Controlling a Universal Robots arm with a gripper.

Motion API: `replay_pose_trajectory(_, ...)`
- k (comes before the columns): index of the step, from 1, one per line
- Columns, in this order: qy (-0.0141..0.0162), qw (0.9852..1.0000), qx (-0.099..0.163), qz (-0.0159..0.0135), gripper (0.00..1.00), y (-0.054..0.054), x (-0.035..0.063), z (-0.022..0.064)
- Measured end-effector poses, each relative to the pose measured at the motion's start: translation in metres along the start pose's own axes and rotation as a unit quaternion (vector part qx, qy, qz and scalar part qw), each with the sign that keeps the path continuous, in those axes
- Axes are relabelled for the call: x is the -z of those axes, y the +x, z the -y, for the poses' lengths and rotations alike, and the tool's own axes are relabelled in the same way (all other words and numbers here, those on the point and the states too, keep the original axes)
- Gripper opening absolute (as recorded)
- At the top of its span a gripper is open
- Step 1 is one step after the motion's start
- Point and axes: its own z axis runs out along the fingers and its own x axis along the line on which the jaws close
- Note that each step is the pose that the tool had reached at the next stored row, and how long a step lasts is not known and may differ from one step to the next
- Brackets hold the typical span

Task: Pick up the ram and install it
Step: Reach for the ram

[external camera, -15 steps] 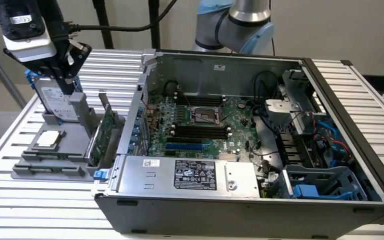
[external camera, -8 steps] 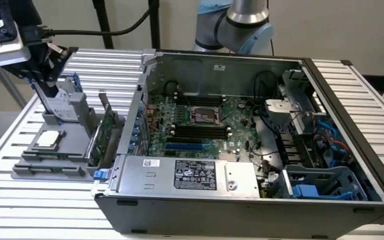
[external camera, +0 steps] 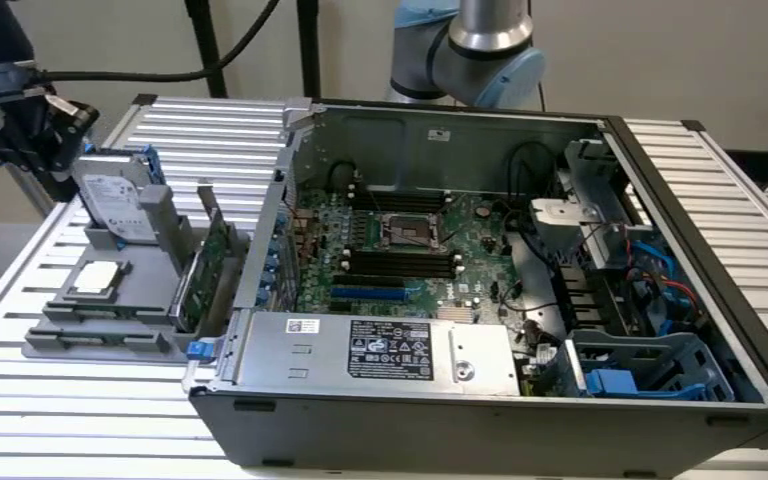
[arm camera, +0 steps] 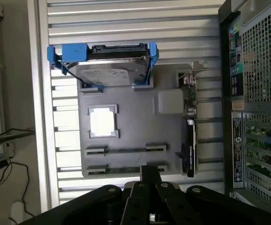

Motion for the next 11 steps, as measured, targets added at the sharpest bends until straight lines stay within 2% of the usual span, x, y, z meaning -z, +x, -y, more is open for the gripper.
replay_pose_trajectory(3, 0.0001, 1.0000, 0.000, -0.0015, 0.00, 0.006, -0.0017, 0.0049)
replay_pose_trajectory(7, 0.0004, 1.0000, 0.000, -0.0040, 0.00, 0.007, -0.0045, 0.0120)
replay_pose_trajectory(11, 0.0004, 1.0000, 0.000, -0.0043, 0.00, 0.008, -0.0065, 0.0135)
